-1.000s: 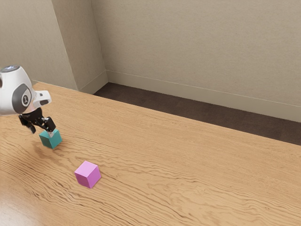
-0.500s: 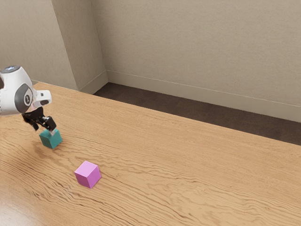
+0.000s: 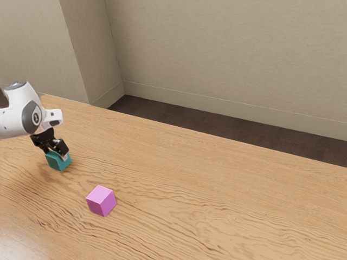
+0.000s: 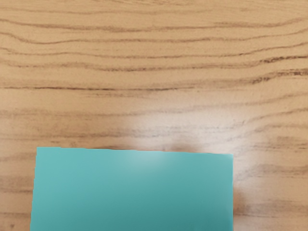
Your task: Pick up the blue block with one arm, and put the blue block on the pink block with one arm
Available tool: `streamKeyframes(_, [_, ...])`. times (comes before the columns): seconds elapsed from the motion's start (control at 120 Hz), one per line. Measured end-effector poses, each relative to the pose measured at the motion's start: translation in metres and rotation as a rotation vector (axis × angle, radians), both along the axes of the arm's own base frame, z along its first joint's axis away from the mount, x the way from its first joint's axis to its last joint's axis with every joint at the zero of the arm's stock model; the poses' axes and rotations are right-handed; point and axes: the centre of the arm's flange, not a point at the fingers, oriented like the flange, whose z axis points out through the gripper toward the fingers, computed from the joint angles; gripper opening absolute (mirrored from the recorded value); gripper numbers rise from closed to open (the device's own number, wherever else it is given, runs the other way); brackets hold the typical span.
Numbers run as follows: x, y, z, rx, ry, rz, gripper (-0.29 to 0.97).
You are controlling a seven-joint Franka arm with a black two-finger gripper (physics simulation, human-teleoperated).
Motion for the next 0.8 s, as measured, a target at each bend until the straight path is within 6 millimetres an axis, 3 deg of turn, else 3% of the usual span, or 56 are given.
streamKeyframes(0.4, [-0.002,0.000,-0.018,-0.042,0.004,0.001,0.68])
streamKeyframes(0.6, [0.000,-0.001,-0.015,-0.043,-0.002,-0.004,0.39])
streamKeyframes(0.717, [0.000,-0.002,-0.011,-0.035,-0.008,-0.005,0.35])
streamKeyframes(0.8, [-0.003,-0.013,0.012,-0.021,-0.029,-0.013,0.34])
